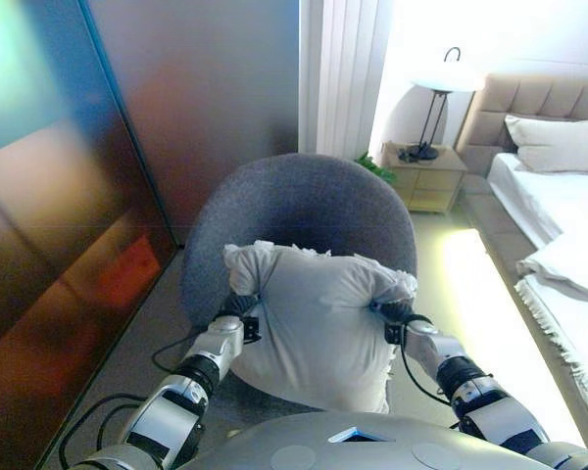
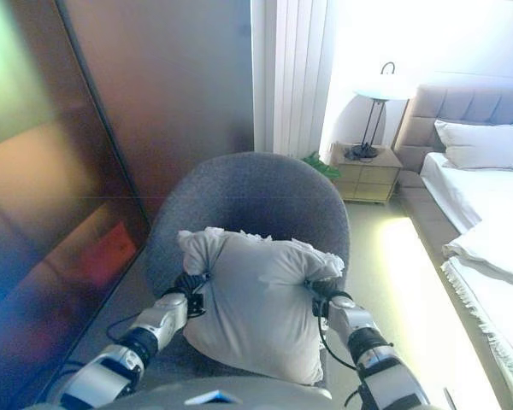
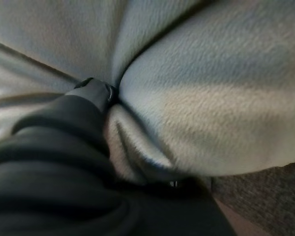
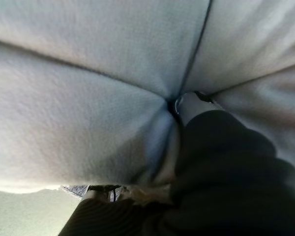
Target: Pick up the cushion and take it to the sofa
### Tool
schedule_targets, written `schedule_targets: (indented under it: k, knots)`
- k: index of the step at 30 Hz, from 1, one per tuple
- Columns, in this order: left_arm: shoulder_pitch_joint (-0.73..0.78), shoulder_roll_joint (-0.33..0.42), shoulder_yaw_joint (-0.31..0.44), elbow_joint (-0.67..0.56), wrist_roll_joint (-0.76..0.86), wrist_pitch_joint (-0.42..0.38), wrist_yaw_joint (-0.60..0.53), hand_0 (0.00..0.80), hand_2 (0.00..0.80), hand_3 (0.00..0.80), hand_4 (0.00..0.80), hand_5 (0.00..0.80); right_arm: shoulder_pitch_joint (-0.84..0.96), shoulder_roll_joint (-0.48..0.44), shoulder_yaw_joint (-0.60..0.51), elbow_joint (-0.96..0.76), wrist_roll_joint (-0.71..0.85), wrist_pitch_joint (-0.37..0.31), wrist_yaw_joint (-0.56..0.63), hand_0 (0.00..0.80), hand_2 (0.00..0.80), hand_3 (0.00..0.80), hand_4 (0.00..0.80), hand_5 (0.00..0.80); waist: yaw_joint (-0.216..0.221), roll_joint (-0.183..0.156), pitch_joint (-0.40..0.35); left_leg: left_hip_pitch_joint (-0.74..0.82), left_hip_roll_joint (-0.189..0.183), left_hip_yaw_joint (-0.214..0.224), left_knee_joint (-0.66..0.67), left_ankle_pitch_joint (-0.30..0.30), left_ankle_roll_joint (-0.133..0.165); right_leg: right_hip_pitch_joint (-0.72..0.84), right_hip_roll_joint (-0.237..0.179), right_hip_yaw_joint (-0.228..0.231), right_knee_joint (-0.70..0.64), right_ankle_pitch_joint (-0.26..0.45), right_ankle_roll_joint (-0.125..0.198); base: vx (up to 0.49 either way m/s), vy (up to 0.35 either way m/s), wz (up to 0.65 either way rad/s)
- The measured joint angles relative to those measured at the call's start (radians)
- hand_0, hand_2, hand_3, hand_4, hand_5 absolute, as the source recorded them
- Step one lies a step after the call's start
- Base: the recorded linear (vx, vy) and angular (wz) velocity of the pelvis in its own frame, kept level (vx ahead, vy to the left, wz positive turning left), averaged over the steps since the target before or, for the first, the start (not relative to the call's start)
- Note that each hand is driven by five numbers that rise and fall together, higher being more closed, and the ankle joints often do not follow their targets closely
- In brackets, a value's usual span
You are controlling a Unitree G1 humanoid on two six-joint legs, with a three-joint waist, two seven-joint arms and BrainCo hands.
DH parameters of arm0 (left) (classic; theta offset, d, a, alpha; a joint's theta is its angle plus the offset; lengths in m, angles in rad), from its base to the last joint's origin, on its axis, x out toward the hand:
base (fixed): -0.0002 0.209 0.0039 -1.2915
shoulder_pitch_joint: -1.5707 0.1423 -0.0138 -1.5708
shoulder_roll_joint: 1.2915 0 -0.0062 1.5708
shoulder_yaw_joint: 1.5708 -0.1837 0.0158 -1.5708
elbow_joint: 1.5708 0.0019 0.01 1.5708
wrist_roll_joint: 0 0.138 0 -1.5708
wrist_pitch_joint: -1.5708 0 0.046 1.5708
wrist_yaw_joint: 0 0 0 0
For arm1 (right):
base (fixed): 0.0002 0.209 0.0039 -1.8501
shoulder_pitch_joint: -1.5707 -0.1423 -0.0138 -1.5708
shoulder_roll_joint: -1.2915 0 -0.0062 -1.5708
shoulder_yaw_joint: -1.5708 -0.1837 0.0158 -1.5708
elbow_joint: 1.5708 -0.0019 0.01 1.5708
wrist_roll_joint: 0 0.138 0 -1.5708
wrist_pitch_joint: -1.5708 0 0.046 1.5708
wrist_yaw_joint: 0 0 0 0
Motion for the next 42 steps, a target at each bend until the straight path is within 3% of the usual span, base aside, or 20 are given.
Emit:
schedule_targets:
  k: [10, 11, 12, 13, 14, 15, 16, 26, 30, 36, 42]
  knots:
    - [0.061, -0.021, -0.013, 0.024, 0.000, -0.004, 0.045, 0.800, 0.800, 0.800, 0.800, 0.800, 0.007, 0.003, 0.034, 0.000, -0.116, -0.021, -0.035, 0.800, 0.800, 0.800, 0.800, 0.800, 0.002, 0.010, -0.014, 0.013, 0.000, -0.006, 0.000, 0.001, 0.001, 0.019, 0.000, -0.008, 0.000, -0.001, 0.000, 0.087, 0.024, 0.02]
    - [0.064, -0.024, -0.012, 0.032, 0.000, -0.004, 0.045, 0.800, 0.800, 0.800, 0.800, 0.800, 0.011, 0.005, 0.034, 0.000, -0.125, -0.021, -0.036, 0.646, 0.646, 0.646, 0.646, 0.646, 0.003, 0.010, -0.014, 0.020, 0.000, -0.007, 0.000, 0.000, 0.000, 0.026, -0.001, -0.009, 0.000, -0.003, 0.001, 0.082, 0.036, 0.04]
    - [0.071, -0.025, -0.012, 0.033, 0.000, -0.004, 0.047, 0.800, 0.800, 0.800, 0.800, 0.800, 0.014, 0.007, 0.035, 0.000, -0.132, -0.021, -0.039, 0.690, 0.690, 0.690, 0.690, 0.690, 0.002, 0.010, -0.019, 0.021, 0.000, -0.009, 0.000, -0.001, 0.000, 0.026, -0.001, -0.009, 0.001, -0.006, 0.000, 0.059, 0.043, 0.03]
    - [0.072, -0.026, -0.012, 0.033, 0.000, -0.004, 0.048, 0.590, 0.590, 0.590, 0.590, 0.590, 0.014, 0.008, 0.035, 0.000, -0.142, -0.021, -0.044, 0.740, 0.740, 0.740, 0.740, 0.740, 0.003, 0.010, -0.020, 0.020, 0.000, -0.009, 0.000, -0.001, 0.000, 0.026, -0.001, -0.009, 0.001, -0.007, -0.001, 0.056, 0.041, 0.02]
    - [0.074, -0.027, -0.013, 0.033, 0.000, -0.004, 0.049, 0.411, 0.411, 0.411, 0.411, 0.411, 0.014, 0.008, 0.035, 0.000, -0.152, -0.021, -0.046, 0.515, 0.515, 0.515, 0.515, 0.515, 0.004, 0.010, -0.020, 0.020, 0.000, -0.009, 0.000, -0.001, 0.001, 0.026, -0.001, -0.010, 0.001, -0.007, -0.001, 0.052, 0.038, 0.01]
    - [0.075, -0.027, -0.012, 0.035, 0.000, -0.004, 0.052, 0.000, 0.000, 0.000, 0.000, 0.000, 0.015, 0.008, 0.035, 0.000, -0.159, -0.021, -0.052, 0.147, 0.147, 0.147, 0.147, 0.147, 0.004, 0.011, -0.020, 0.020, 0.000, -0.009, 0.000, -0.001, 0.001, 0.026, -0.001, -0.010, 0.001, -0.007, -0.001, 0.045, 0.031, 0.01]
    - [0.077, -0.026, -0.012, 0.039, 0.000, -0.004, 0.052, 0.000, 0.000, 0.000, 0.000, 0.000, 0.015, 0.006, 0.035, 0.000, -0.162, -0.020, -0.059, 0.000, 0.000, 0.000, 0.000, 0.000, 0.004, 0.011, -0.020, 0.020, 0.000, -0.010, 0.000, -0.001, 0.001, 0.026, -0.001, -0.010, 0.001, -0.007, -0.001, 0.039, 0.028, 0.01]
    - [0.079, -0.016, -0.008, 0.079, 0.000, -0.002, 0.051, 0.000, 0.000, 0.000, 0.000, 0.000, 0.015, -0.042, 0.026, 0.019, -0.177, -0.032, -0.111, 0.000, 0.000, 0.000, 0.000, 0.000, 0.002, 0.011, -0.021, 0.020, 0.000, -0.011, 0.000, -0.001, 0.001, 0.027, -0.001, -0.017, 0.000, -0.005, 0.002, 0.003, 0.002, 0.00]
    - [0.079, -0.015, 0.008, 0.079, 0.002, -0.002, 0.045, 0.000, 0.000, 0.000, 0.000, 0.000, 0.015, -0.059, -0.014, 0.018, -0.177, -0.061, -0.107, 0.000, 0.000, 0.000, 0.000, 0.000, 0.002, 0.011, -0.021, 0.018, 0.000, -0.012, 0.000, -0.001, 0.001, 0.026, -0.002, -0.022, 0.000, -0.006, 0.000, -0.026, 0.001, 0.02]
    - [0.079, -0.005, 0.034, 0.073, 0.040, -0.001, 0.044, 0.000, 0.000, 0.000, 0.000, 0.000, 0.015, -0.094, -0.054, -0.019, -0.177, -0.053, -0.073, 0.000, 0.000, 0.000, 0.000, 0.000, 0.001, 0.014, -0.014, 0.018, -0.002, -0.014, 0.000, 0.000, 0.001, 0.026, -0.003, -0.024, 0.000, -0.007, 0.003, -0.036, 0.009, 0.00]
    - [0.064, 0.014, 0.049, -0.003, 0.038, 0.029, 0.040, 0.000, 0.000, 0.000, 0.000, 0.000, -0.020, -0.193, -0.116, -0.106, -0.176, -0.015, -0.064, 0.000, 0.000, 0.000, 0.000, 0.000, 0.001, 0.036, 0.064, 0.005, -0.007, -0.026, 0.000, 0.009, 0.000, 0.019, -0.009, -0.029, 0.000, -0.003, 0.008, -0.128, -0.003, 0.05]
